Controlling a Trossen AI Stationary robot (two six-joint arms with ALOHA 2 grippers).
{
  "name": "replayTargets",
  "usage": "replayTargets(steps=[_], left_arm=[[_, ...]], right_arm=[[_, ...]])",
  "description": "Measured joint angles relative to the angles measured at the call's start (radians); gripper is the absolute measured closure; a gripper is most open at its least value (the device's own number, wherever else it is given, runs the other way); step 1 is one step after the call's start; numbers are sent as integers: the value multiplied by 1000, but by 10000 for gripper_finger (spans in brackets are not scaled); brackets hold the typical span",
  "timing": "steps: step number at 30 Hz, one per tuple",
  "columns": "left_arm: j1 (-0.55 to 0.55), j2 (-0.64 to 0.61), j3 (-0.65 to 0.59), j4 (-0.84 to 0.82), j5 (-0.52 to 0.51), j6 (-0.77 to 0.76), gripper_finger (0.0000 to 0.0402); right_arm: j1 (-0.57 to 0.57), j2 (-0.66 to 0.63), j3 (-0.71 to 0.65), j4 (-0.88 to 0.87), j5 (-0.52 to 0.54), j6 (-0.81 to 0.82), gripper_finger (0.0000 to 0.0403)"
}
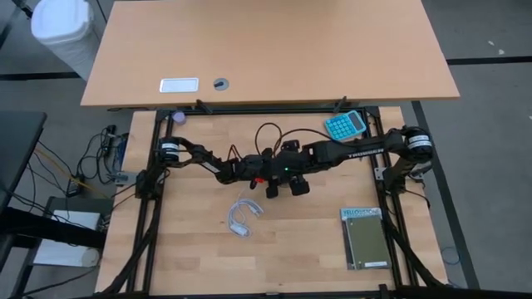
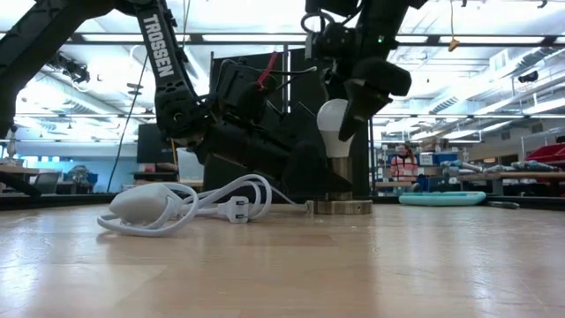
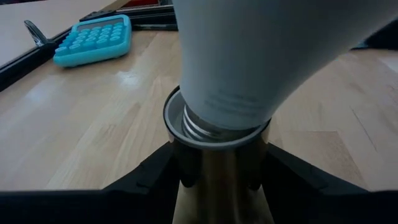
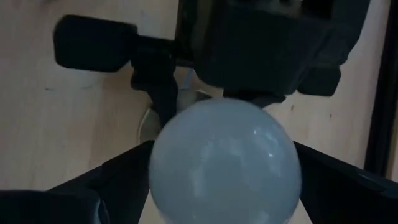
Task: Screw lightbulb
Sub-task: Insert the lightbulb into the socket
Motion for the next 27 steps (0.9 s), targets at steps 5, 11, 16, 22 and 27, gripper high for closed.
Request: replayTargets(steps=[5, 11, 16, 22, 27], left_arm=[[0, 0, 0, -3, 0, -1, 206], [-3, -2, 0, -12, -1, -14, 207], [-5, -2, 0, -13, -9, -18, 207], [-5, -2, 0, -14, -16, -18, 207], [-5, -2, 0, -14, -16, -18, 207]], right_arm=[[-22, 15, 0, 21, -33, 2, 77], [-38, 29, 0, 23, -41, 41, 108], [-48, 27, 0, 8, -42, 91, 111], [-54, 23, 0, -17, -51, 157, 111], [-68, 22, 0, -12, -86, 220, 111]])
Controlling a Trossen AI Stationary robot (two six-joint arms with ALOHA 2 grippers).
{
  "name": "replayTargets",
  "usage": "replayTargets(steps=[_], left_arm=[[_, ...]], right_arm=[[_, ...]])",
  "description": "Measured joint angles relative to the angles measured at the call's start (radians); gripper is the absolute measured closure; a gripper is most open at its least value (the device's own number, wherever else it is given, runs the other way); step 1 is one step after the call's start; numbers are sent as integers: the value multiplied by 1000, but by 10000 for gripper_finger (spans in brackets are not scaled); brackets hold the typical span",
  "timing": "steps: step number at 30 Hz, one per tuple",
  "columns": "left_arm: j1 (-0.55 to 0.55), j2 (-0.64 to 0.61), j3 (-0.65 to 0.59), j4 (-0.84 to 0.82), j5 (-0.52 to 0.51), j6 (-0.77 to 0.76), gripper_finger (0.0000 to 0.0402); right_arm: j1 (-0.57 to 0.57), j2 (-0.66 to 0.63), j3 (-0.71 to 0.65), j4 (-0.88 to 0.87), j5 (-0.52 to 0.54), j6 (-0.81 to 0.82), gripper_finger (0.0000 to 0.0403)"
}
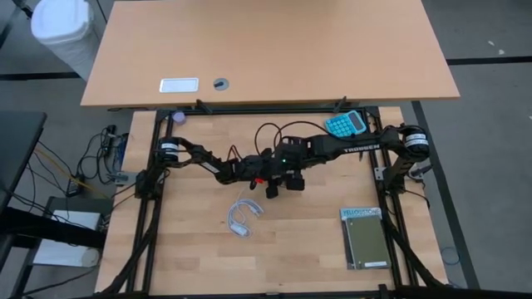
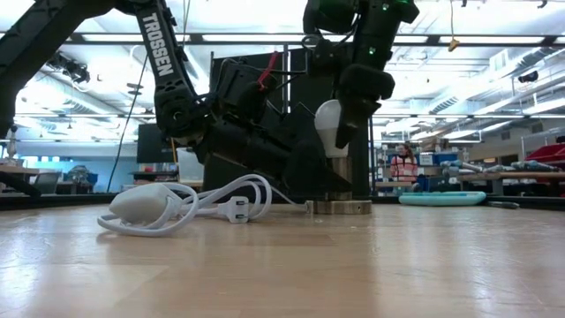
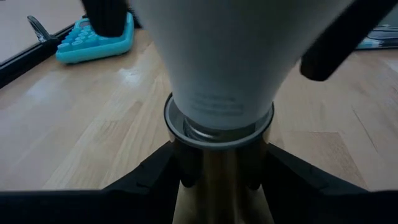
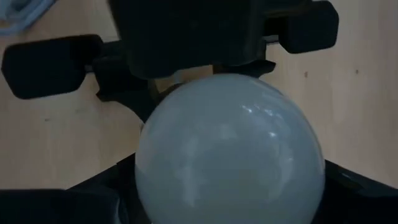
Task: Screw lightbulb
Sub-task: Insert the lightbulb into the socket
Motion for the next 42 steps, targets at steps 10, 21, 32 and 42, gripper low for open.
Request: replayTargets(steps=[10, 21, 32, 42], left_arm=[[0, 0, 0, 0, 0, 1, 207], [0, 1, 0, 0, 0, 5, 207], [0, 1, 0, 0, 0, 6, 207], [0, 2, -1, 0, 0, 16, 207]], right_arm=[[3, 0, 0, 41, -16, -19, 111], [1, 4, 0, 46, -16, -48, 111], [-79, 4, 0, 41, -143, -19, 111], [-77, 5, 0, 38, -147, -35, 113]])
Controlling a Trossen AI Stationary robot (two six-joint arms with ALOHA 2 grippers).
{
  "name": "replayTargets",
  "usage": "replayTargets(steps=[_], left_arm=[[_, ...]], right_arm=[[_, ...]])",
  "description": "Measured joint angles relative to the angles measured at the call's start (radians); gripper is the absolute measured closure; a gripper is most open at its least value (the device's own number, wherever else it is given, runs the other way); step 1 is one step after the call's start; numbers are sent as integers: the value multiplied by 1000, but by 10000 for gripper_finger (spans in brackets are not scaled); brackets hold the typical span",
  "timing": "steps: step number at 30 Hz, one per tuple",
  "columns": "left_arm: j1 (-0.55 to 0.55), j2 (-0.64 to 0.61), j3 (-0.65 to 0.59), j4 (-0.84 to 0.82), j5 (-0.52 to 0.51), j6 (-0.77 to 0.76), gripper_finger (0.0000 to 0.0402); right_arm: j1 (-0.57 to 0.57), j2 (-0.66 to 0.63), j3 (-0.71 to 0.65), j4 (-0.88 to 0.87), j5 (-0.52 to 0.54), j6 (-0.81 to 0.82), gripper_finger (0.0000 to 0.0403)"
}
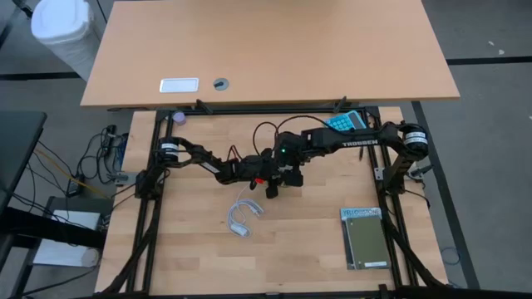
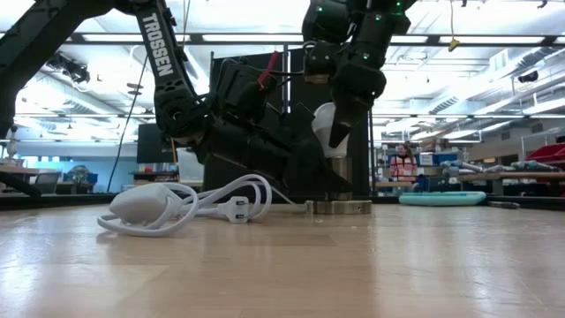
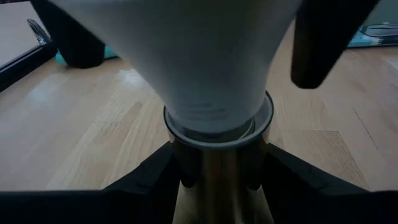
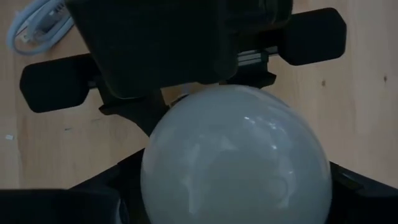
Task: Screw lightbulb
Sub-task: Insert the lightbulb into the socket
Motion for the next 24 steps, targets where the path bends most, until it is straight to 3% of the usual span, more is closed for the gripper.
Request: replayTargets(steps=[7, 15, 24], left_arm=[[0, 0, 0, -1, 0, 2, 207], [0, 0, 0, -1, 0, 2, 207], [-3, 0, 0, -3, -37, -26, 207]], right_arm=[[8, 0, 0, -2, -10, 1, 159], [9, -2, 0, -25, 1, 35, 132], [27, -2, 0, -31, 28, 124, 157]])
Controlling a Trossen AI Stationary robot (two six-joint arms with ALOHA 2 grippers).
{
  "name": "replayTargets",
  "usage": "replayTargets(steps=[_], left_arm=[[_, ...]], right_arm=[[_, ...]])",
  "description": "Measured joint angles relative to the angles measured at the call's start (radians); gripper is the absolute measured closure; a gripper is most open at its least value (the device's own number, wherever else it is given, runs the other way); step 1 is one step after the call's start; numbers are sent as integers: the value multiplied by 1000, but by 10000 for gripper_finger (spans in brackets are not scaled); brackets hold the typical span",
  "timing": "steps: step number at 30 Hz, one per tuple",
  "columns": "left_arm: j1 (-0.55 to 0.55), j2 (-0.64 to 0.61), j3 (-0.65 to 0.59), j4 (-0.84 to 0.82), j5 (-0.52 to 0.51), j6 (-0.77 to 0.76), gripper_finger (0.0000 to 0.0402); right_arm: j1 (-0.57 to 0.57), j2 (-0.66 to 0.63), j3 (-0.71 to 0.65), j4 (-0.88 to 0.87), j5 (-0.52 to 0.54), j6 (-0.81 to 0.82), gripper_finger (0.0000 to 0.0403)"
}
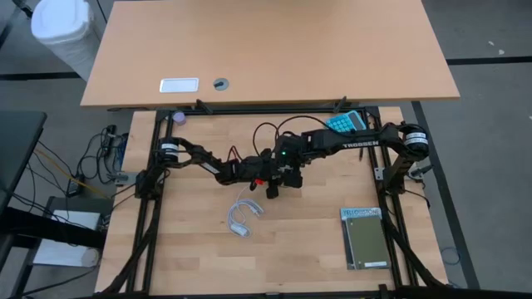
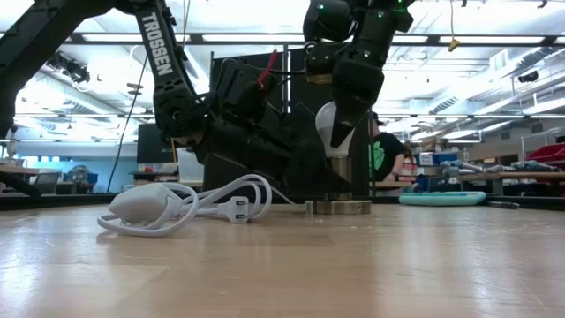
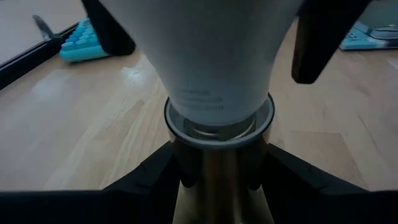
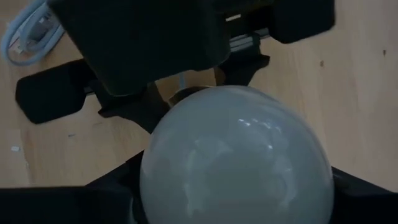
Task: Screw lightbulb
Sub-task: Insert the lightbulb into the socket
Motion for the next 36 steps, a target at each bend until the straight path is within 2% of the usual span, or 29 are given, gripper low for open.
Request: replayTargets(steps=[7, 19, 24, 36], left_arm=[[-11, 0, 0, -3, -107, -70, 207], [-67, 2, -1, -4, -383, -106, 207], [-85, 2, -1, 1, -444, -106, 207], [-108, 2, -1, 7, -491, -127, 207]], right_arm=[[23, 0, 0, -18, 108, 163, 141], [25, 2, 0, 47, 140, 324, 143], [24, 3, -1, 76, 137, 341, 142], [18, 3, -11, 82, 156, 282, 142]])
